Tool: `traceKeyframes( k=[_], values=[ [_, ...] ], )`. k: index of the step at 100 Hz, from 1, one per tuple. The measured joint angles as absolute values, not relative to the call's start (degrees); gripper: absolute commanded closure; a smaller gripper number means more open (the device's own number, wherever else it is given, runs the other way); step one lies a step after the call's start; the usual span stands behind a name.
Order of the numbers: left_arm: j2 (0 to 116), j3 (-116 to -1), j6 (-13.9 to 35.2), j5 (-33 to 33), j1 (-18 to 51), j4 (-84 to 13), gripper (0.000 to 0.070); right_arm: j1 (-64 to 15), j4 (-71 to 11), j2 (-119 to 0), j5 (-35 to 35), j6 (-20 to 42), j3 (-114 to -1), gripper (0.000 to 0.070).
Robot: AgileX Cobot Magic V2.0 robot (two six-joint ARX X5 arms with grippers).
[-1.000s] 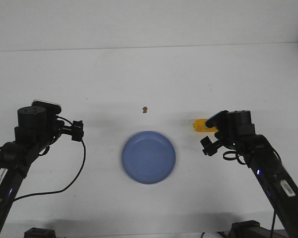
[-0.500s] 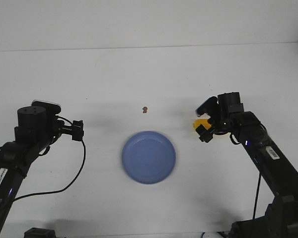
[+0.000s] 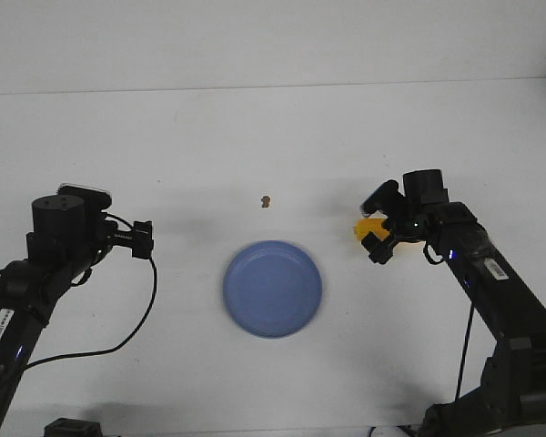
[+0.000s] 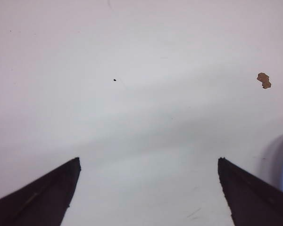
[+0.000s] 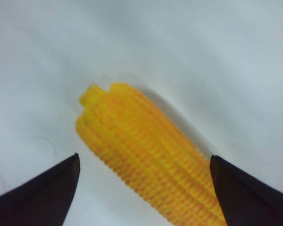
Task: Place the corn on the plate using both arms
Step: 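Close the right gripper around the yellow corn cob, then lift the corn with the right gripper and carry it over the plate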
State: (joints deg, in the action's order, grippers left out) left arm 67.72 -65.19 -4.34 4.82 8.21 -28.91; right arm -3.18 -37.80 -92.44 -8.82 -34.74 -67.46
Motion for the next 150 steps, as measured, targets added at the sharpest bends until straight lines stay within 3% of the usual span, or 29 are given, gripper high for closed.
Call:
traceKeyframes(
  k=[24,30,40,46,51,74,91,111,135,150],
  values=[
    [67.72,-65.19,-4.34,4.82,8.21,-28.91,0.0112,-3.2,-36.21,-97.43,-8.82,-34.89,-67.85,0.0136],
    [67.72,-65.19,-4.34,4.82,8.21,-28.91,0.0112,-3.2,-36.53,-98.7,-8.88,-34.59,-67.83,0.0236],
    [67.72,-65.19,-4.34,4.82,8.21,-28.91,0.0112,-3.2,-36.53,-98.83,-8.99,-34.46,-67.88,0.0508],
    [67.72,-65.19,-4.34,4.82,8.21,-28.91,0.0112,-3.2,-36.64,-98.83,-8.8,-34.46,-67.88,0.0597],
    [67.72,-65.19,-4.34,4.82,8.21,-28.91,0.0112,-3.2,-36.91,-98.83,-8.71,-34.44,-67.9,0.063],
    [67.72,-65.19,-4.34,4.82,8.21,-28.91,0.0112,-2.87,-42.0,-98.74,-9.67,-30.35,-69.41,0.0633],
    [67.72,-65.19,-4.34,4.82,8.21,-28.91,0.0112,-4.69,-43.48,-94.89,-17.74,-25.06,-71.11,0.0633],
    [67.72,-65.19,-4.34,4.82,8.21,-28.91,0.0112,-13.96,-43.22,-87.48,-24.64,-19.9,-72.34,0.063],
    [67.72,-65.19,-4.34,4.82,8.21,-28.91,0.0113,-26.7,-42.98,-88.6,-24.69,-15.68,-72.34,0.0628],
    [67.72,-65.19,-4.34,4.82,8.21,-28.91,0.0113,-32.53,-40.82,-90.63,-21.17,-13.93,-72.34,0.0615]
  ],
)
